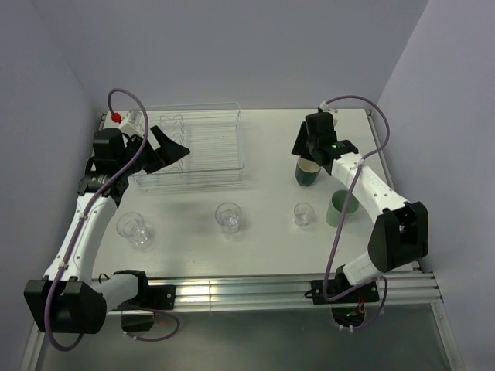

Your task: Load the cups into the dish rack

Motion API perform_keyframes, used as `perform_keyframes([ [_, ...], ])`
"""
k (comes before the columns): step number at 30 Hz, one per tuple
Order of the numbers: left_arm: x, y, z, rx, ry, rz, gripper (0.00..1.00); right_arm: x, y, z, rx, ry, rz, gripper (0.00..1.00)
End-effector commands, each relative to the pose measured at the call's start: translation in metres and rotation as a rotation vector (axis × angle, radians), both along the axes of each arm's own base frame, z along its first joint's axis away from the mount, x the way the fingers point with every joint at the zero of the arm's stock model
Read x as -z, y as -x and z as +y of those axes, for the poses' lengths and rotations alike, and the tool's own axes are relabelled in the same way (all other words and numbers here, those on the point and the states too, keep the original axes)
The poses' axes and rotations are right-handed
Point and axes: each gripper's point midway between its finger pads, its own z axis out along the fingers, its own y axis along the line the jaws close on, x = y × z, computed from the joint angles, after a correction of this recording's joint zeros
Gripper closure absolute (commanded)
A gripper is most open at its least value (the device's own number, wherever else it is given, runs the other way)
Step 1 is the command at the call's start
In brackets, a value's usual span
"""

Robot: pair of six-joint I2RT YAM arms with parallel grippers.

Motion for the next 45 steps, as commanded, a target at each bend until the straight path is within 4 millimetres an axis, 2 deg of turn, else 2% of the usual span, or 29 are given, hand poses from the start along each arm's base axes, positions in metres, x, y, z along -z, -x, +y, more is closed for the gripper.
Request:
perform_keyframes([
  [1,-0.013,-0.003,0.0,0.001,-0.01,-0.045,0.01,0.013,-0.001,-0.001,0.008,0.022,0.028,0.41],
  [26,-0.001,-0.008,0.001,-0.011,-0.017,-0.002,0.01,0.065,-0.001,0.006,0.0,0.073,0.157,0.46],
  [39,0.003,-0.008,0.0,-0.005,-0.011,0.015,0.01,0.075,-0.008,0.005,0.004,0.114,0.18,0.52],
  [41,0.002,-0.008,0.0,-0.007,-0.011,0.012,0.01,0.077,-0.008,0.006,0.002,0.115,0.187,0.55],
  [44,0.002,-0.008,0.0,-0.007,-0.011,0.012,0.01,0.079,-0.009,0.007,0.001,0.123,0.193,0.64],
  [45,0.002,-0.008,0.0,-0.007,-0.011,0.012,0.01,0.078,-0.009,0.006,0.004,0.124,0.193,0.7],
])
